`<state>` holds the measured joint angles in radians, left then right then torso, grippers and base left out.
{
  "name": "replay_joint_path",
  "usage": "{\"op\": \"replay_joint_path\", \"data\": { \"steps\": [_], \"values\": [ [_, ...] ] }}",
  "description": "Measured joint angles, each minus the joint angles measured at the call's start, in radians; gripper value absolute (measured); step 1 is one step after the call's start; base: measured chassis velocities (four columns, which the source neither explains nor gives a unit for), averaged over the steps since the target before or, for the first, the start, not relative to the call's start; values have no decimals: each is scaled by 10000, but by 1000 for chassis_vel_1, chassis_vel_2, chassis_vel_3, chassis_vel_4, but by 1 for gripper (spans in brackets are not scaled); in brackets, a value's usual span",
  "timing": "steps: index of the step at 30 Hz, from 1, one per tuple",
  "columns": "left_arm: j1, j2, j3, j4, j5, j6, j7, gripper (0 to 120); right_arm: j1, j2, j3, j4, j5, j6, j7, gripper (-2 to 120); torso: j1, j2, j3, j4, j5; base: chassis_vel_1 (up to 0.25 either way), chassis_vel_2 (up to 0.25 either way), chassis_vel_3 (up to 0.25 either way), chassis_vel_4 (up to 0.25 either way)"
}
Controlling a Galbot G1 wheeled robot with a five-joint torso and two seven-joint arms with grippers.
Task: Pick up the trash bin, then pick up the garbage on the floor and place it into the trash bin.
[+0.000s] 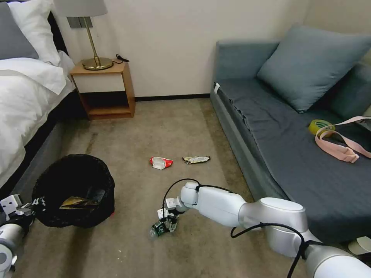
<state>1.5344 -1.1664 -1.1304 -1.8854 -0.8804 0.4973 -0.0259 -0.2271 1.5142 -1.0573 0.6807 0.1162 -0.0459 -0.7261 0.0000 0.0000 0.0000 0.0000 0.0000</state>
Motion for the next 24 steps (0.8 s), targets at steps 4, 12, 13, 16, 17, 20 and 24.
{"op": "replay_joint_path", "data": {
  "steps": [4, 12, 13, 16, 17, 20, 24],
  "values": [
    [2, -2, -8, -12, 12, -20, 21, 2, -67, 87, 31, -243, -34, 33, 19, 62, 0, 0, 0, -1, 0, 0, 0, 0, 0],
    [14, 16, -8, 74, 35, -78, 62, 2, -198, 295, 151, -641, -112, 153, 75, 37, 0, 1, -2, -2, 1, 0, 0, 0, 0],
    [21, 20, -5, 77, 42, -83, 68, 2, -221, 293, 186, -646, -114, 155, 110, 34, 0, 0, -1, -2, 1, 0, 0, 0, 0],
    [29, 52, 17, 77, 44, -84, 75, 2, -234, 198, 308, -535, -76, 134, 178, 26, 0, 0, -1, 1, 1, 0, 0, 0, 0],
    [29, 52, 17, 77, 44, -84, 75, 2, -234, 198, 308, -535, -76, 134, 178, 26, 0, 0, -1, 1, 1, 0, 0, 0, 0],
    [9, 98, 74, 88, 46, -84, 74, 2, 0, -276, 595, 76, 232, -75, 282, 17, 0, -1, 0, 1, 0, 0, 0, 0, 0],
    [-30, 132, 176, 104, 45, -85, 74, 2, 325, -913, 1383, 937, 704, -337, 381, 16, 0, -1, 0, 0, 3, 0, 0, 0, 0]
  ]
}}
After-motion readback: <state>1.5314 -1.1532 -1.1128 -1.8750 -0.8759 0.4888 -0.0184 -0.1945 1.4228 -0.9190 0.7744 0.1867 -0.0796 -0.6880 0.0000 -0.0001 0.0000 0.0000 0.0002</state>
